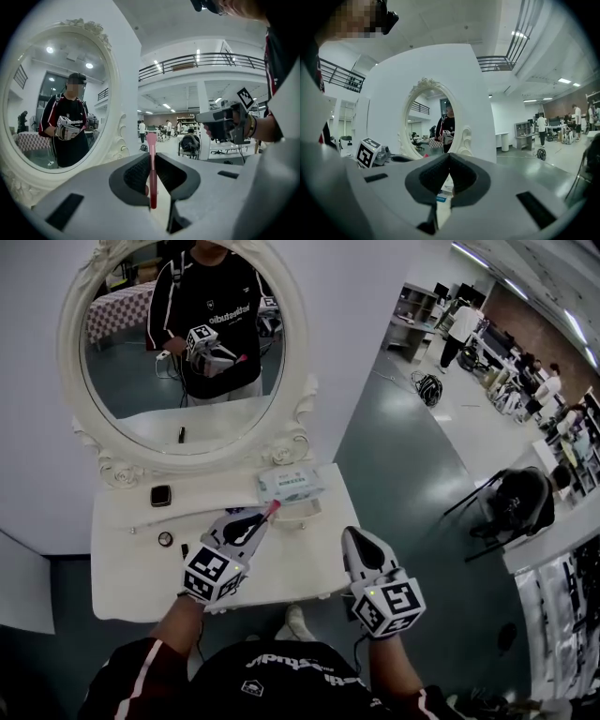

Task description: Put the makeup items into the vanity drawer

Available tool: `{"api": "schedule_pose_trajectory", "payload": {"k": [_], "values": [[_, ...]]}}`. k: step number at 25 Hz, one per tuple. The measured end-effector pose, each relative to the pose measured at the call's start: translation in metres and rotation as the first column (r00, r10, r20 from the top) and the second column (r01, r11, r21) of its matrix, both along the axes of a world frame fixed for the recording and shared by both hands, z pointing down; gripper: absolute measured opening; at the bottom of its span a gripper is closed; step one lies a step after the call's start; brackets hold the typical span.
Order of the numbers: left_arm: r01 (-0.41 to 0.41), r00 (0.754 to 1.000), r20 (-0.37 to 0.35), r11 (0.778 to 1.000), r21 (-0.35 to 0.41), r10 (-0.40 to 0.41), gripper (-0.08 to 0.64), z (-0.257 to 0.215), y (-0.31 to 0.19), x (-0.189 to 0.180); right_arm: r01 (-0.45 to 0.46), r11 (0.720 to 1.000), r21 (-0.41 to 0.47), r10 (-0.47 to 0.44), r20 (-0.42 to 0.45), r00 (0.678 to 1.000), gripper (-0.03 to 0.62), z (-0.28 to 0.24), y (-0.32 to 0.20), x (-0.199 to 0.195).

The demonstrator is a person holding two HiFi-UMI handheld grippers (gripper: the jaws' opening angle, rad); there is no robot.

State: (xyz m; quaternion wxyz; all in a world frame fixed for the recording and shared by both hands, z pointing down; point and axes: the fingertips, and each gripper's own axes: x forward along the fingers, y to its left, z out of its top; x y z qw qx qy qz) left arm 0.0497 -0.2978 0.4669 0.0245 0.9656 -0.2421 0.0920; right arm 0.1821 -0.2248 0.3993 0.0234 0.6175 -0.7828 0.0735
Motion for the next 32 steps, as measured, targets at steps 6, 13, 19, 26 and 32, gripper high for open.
{"api": "schedule_pose_trajectory", "payload": {"k": [6, 13, 19, 26, 32], "values": [[-0.032, 0.996, 0.079, 0.999, 0.036, 0.029, 0.047, 0.009, -0.01, 0.033, -0.002, 1.0, -0.003, 0.002, 0.018, 1.0, 0.003, 0.006, -0.008, 0.022], [-0.059, 0.979, 0.198, 0.996, 0.069, 0.045, 0.048, 0.033, -0.025, 0.067, -0.012, 1.0, -0.02, 0.013, 0.043, 0.999, 0.003, 0.017, -0.013, 0.046], [-0.072, 0.958, 0.283, 0.995, 0.069, 0.049, 0.048, 0.061, -0.038, 0.089, 0.0, 0.999, -0.037, 0.002, 0.053, 0.999, 0.003, 0.028, -0.019, 0.06], [-0.071, 0.926, 0.377, 0.991, 0.111, 0.024, 0.048, 0.092, -0.049, 0.108, 0.019, 0.998, -0.061, -0.015, 0.059, 0.998, 0.003, 0.037, -0.025, 0.069], [-0.077, 0.904, 0.428, 0.992, 0.103, 0.026, 0.048, 0.119, -0.056, 0.119, 0.036, 0.996, -0.076, -0.032, 0.056, 0.998, 0.003, 0.044, -0.031, 0.074]]}}
